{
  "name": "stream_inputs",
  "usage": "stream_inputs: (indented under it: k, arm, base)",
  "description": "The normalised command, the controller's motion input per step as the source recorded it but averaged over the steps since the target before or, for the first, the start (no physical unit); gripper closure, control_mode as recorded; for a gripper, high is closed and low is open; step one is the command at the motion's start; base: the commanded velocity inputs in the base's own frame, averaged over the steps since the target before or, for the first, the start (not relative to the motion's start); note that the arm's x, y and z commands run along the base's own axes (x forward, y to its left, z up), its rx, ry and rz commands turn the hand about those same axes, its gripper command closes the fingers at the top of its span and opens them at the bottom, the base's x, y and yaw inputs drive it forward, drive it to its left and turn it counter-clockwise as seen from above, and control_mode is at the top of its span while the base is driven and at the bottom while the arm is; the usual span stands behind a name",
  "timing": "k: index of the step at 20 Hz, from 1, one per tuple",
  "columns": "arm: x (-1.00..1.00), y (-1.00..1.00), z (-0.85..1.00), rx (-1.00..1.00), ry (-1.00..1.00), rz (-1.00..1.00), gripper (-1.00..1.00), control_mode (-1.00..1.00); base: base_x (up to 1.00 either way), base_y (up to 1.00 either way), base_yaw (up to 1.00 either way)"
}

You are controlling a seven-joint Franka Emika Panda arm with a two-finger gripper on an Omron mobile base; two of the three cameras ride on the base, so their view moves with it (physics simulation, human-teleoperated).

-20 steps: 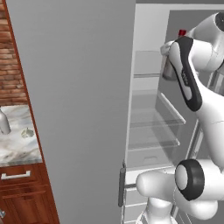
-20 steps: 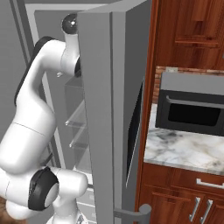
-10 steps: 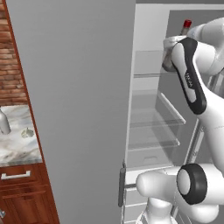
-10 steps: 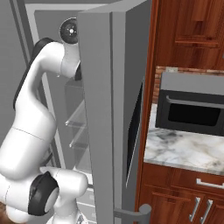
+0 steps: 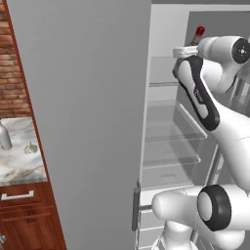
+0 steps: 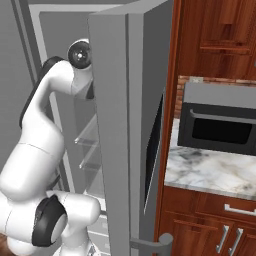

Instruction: Place the liquors on the top shelf of the fridge to keep them out of children's reach, and place the garlic on lower shelves for easy access.

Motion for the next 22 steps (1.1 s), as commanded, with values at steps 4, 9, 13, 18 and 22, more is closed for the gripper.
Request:
stream_inputs:
  k: [4,9,13,18,22]
  arm:
    - [0.61,0.00,-0.03,0.00,0.00,-0.02,1.00,-1.00]
    - [0.70,0.00,-0.09,0.00,0.00,-0.02,1.00,-1.00]
    - [0.66,0.00,-0.14,0.00,0.00,0.00,1.00,-1.00]
    - [0.65,0.00,-0.16,0.00,0.00,0.00,1.00,-1.00]
    - [0.67,0.00,-0.15,0.00,0.00,0.00,1.00,-1.00]
  base:
    - [0.00,0.00,0.00]
    - [0.00,0.00,0.00]
    - [0.00,0.00,0.00]
    - [0.00,0.00,0.00]
    - [0.00,0.00,0.00]
